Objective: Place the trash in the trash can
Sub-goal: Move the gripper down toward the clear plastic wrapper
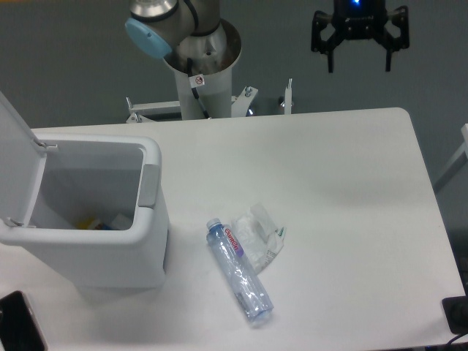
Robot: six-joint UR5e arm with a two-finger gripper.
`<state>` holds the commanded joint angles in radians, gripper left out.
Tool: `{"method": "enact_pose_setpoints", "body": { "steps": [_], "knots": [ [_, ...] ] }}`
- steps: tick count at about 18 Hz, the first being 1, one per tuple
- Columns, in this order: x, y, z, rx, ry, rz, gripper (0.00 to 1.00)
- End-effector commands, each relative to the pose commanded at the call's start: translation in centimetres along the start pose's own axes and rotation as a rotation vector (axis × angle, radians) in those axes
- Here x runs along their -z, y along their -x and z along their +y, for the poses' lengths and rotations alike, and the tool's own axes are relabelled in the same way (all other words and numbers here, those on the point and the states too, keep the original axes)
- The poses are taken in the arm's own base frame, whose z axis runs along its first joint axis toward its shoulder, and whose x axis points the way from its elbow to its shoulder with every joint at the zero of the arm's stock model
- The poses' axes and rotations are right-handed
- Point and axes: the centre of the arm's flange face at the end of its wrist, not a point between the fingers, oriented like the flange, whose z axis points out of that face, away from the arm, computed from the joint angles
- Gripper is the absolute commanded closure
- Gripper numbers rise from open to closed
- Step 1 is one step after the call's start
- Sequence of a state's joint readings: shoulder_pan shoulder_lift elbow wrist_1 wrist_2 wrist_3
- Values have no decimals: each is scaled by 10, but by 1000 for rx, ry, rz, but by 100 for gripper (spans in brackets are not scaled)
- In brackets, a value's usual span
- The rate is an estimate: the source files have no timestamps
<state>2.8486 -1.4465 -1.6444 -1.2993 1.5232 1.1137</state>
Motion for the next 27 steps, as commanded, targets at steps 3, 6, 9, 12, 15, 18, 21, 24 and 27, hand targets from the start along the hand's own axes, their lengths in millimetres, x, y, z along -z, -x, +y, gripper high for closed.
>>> {"method": "enact_pose_setpoints", "body": {
  "steps": [3,6,9,12,15,18,21,24,27],
  "knots": [
    [-4,-4,-2,-5,-1,8,0],
    [-12,-8,-3,53,-7,15,0],
    [-31,-14,-6,188,-33,-14,0],
    [-55,-35,-16,232,-44,-7,0],
    [-78,-52,-18,295,-27,28,0],
    [-102,-72,-37,304,-5,82,0],
    [-135,-81,-53,332,38,135,0],
    [-171,-105,-80,324,84,192,0],
    [-208,-124,-89,316,138,244,0]
  ]
}}
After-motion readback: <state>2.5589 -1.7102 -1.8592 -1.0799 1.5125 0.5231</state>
